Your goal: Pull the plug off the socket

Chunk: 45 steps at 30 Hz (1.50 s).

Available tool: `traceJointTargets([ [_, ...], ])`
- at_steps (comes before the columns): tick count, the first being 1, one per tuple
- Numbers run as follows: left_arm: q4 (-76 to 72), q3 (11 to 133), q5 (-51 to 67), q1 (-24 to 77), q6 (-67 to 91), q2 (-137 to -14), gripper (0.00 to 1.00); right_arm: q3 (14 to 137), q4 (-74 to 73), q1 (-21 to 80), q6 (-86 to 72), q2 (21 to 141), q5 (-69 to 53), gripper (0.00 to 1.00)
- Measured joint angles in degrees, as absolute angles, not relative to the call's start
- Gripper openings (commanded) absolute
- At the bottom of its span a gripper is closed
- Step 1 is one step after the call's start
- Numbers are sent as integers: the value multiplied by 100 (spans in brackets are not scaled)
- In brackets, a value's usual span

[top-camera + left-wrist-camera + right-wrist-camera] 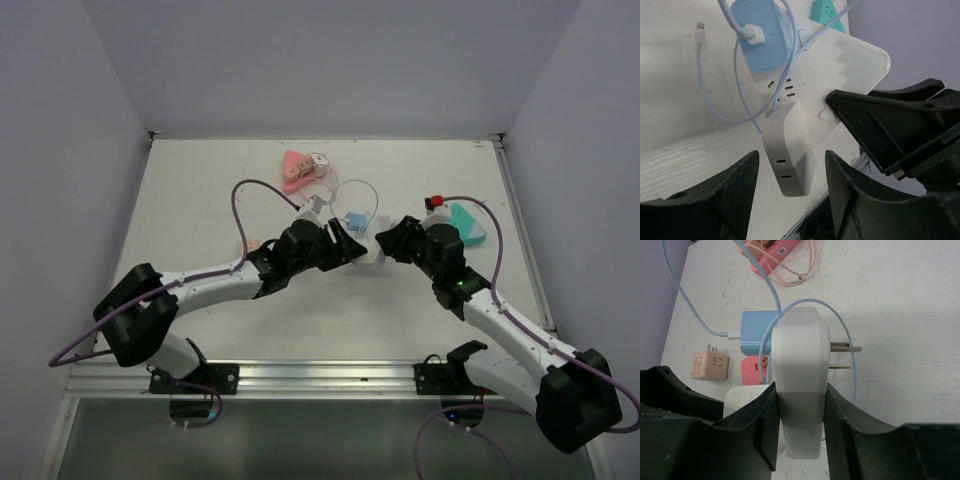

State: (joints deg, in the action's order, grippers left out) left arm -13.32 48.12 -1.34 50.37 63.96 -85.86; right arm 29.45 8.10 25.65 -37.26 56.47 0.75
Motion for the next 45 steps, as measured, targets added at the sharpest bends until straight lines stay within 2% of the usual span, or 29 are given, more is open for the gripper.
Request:
traceJointTargets([
  [4,-1516,4812,-213,5083,6558,-8694,40,2797,893,2622,-3706,5647,117,0],
  [5,-1557,4814,-224,5087,6584,-8715,30,2746,902,2626,-3701,5647,145,0],
  [7,-1581,4812,-257,5105,6676,-8733,20,2663,908,2637,-3701,5649,196,0],
  [8,-1570,4801,-296,5116,6726,-8733,11,2644,932,2646,-3691,5649,222,0],
  [11,-1678,4711,-401,5113,6904,-8733,1,2628,1004,2674,-3653,5647,322,0],
  [23,-1979,4484,-480,5142,7142,-8685,0,2574,985,2751,-3568,5494,532,0],
  [36,-2095,3918,-696,5175,7030,-7953,0,2591,943,2980,-3599,5280,637,0],
  [41,-1846,3514,-851,4910,6785,-7269,0,2606,443,2665,-3232,5310,1723,0],
  [45,-1706,3326,-956,4670,6678,-6842,0,2604,250,2635,-3096,5321,2069,0],
])
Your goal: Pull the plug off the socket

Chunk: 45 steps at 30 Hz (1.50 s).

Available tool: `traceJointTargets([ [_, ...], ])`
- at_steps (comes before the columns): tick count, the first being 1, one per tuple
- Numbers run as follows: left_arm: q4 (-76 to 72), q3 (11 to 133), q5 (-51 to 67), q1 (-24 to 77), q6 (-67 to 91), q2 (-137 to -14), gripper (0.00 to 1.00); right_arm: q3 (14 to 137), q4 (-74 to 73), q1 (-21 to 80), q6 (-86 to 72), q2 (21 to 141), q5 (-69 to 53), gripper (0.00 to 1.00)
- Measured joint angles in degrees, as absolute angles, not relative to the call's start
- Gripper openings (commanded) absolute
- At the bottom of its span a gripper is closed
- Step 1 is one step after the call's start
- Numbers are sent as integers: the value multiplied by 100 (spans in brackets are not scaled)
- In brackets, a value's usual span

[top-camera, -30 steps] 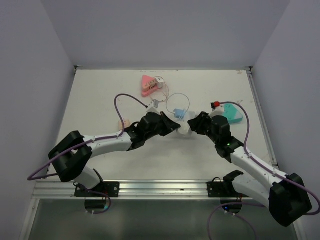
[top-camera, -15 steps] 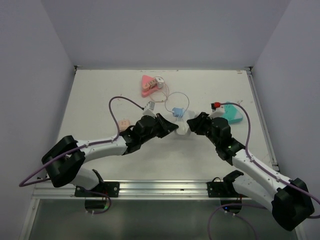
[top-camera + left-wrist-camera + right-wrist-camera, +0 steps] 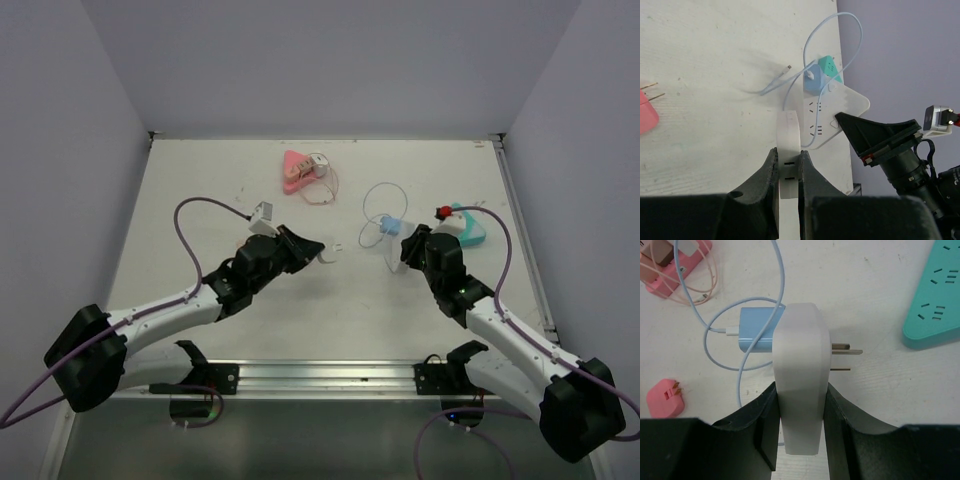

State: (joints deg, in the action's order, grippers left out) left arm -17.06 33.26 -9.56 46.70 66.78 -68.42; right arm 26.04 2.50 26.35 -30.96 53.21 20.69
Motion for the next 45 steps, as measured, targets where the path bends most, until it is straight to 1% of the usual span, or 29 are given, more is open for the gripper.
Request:
traceJointTargets([
  [6,-1739,2928,-864,4156,6523,-6674,0,2604,261,2635,-2969,5321,1973,0],
  [10,-1824,2436,-637,3647,6453,-6897,0,2604,298,2635,-2864,5321,1741,0],
  [15,-1929,2117,-419,3461,6333,-7113,0,2604,366,2641,-2797,5321,1479,0],
  [20,-2427,2071,-104,3422,6276,-7303,0,2604,438,2652,-2779,5330,1326,0],
  [26,-2919,2062,235,3417,6333,-7990,0,2604,478,2661,-2779,5374,1232,0],
  [30,-3262,2038,329,3413,6501,-8307,0,2604,480,2661,-2779,5374,1227,0],
  [34,-3334,2036,296,3382,6549,-8357,0,2604,482,2661,-2779,5378,1223,0],
  [41,-3336,2034,126,2724,6541,-8353,0,2604,523,2661,-2781,5465,1122,0],
  [44,-3336,2036,115,2453,6534,-8353,10,2604,528,2661,-2779,5516,1048,0],
  [45,-3334,2040,108,2394,6532,-8353,17,2604,526,2661,-2777,5524,1026,0],
])
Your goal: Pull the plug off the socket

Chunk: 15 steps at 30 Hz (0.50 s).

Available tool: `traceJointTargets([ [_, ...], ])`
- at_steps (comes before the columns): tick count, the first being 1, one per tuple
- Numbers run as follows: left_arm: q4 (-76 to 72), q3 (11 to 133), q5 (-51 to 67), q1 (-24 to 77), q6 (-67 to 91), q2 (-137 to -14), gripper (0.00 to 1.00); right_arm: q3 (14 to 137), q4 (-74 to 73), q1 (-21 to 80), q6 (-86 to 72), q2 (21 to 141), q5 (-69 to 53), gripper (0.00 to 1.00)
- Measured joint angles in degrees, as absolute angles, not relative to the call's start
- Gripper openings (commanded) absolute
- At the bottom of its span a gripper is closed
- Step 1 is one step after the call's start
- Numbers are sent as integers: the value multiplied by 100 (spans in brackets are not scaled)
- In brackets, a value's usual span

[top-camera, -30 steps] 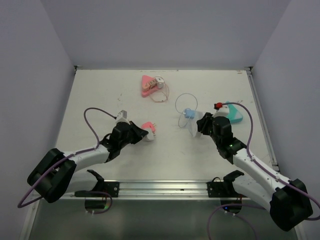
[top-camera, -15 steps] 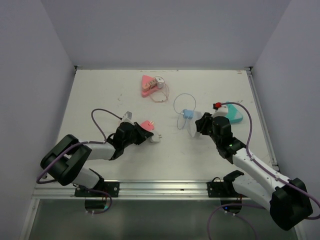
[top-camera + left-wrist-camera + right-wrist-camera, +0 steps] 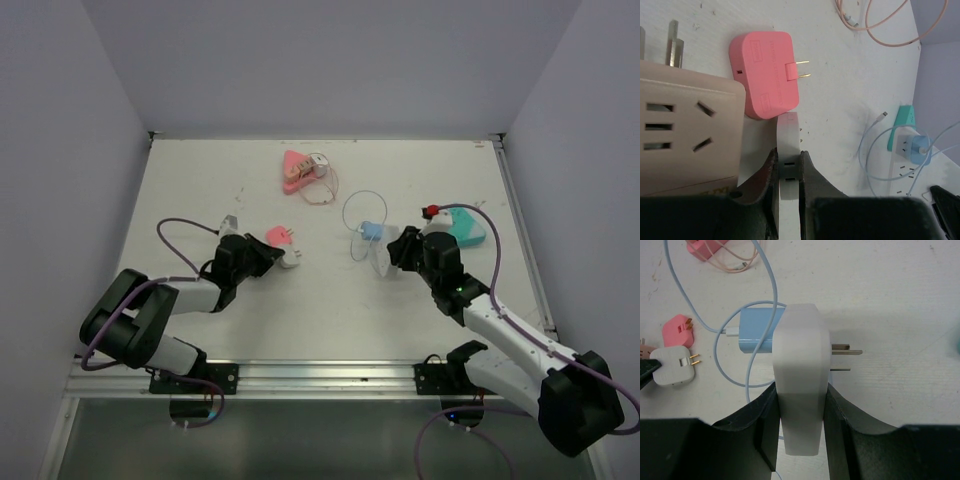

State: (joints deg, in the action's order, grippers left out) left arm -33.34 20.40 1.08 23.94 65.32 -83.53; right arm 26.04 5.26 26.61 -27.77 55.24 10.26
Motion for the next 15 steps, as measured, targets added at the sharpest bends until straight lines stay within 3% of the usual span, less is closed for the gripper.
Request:
traceJointTargets([
  [5,-3153,2045,93,2327,6340,-8254,43,2613,550,2659,-2711,5524,790,0],
  [6,-3046,2043,84,2324,6296,-8200,57,2615,558,2661,-2694,5522,746,0],
  [9,-2770,2029,80,2316,6163,-7940,79,2617,565,2661,-2659,5522,576,0],
  [12,-2552,2025,130,2309,6077,-7529,91,2641,565,2661,-2622,5522,373,0],
  [15,-2335,2053,272,2309,6040,-7159,95,2679,585,2663,-2580,5524,189,0],
])
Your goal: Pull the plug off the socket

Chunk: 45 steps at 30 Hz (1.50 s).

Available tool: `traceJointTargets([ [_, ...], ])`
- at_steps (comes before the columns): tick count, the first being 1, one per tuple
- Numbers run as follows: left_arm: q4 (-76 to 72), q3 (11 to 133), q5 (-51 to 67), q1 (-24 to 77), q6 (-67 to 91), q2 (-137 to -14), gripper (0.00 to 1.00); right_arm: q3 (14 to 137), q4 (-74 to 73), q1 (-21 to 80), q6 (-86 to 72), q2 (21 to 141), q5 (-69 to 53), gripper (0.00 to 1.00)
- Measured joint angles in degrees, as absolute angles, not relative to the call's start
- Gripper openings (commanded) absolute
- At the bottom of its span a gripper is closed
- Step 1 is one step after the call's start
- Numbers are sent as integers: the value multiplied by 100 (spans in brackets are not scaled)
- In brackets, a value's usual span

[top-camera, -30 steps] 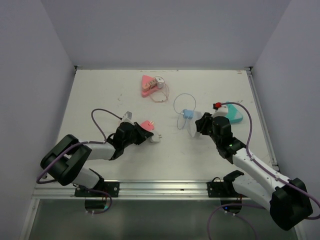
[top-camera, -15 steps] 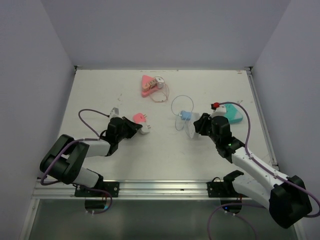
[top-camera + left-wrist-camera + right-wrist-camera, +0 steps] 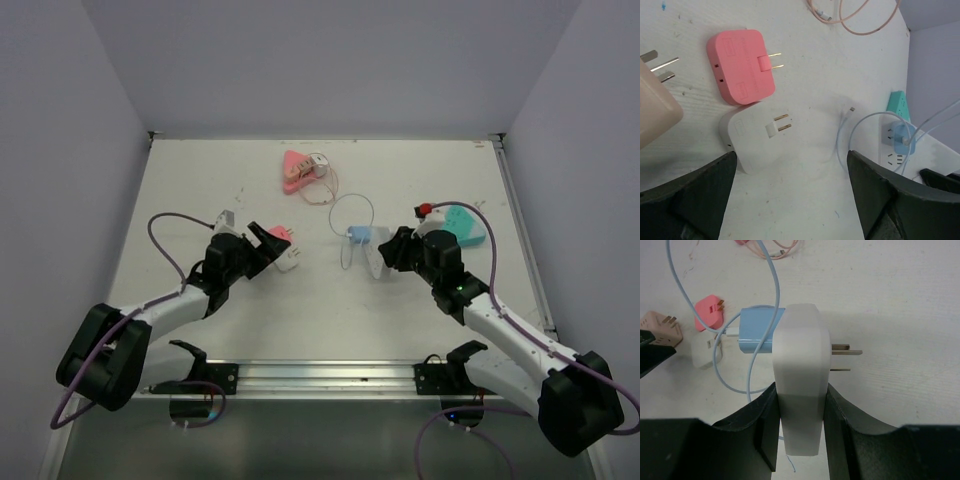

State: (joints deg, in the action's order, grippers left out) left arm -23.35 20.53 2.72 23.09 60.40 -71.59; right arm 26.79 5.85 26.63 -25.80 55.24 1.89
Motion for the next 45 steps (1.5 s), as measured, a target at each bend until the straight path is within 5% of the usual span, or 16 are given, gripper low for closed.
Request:
traceJointTargets([
  [11,-1787,2862,552,3028,6296,-6733,93,2753,779,2663,-2536,5524,-451,0],
  [33,-1839,4576,602,3905,6698,-8674,77,2810,825,2786,-2528,5524,-624,0],
  [40,-1831,4654,639,4023,6814,-9015,51,2827,825,2825,-2519,5524,-622,0],
  [45,-1966,4661,687,4045,7067,-9017,6,2829,814,2858,-2499,5522,-543,0],
])
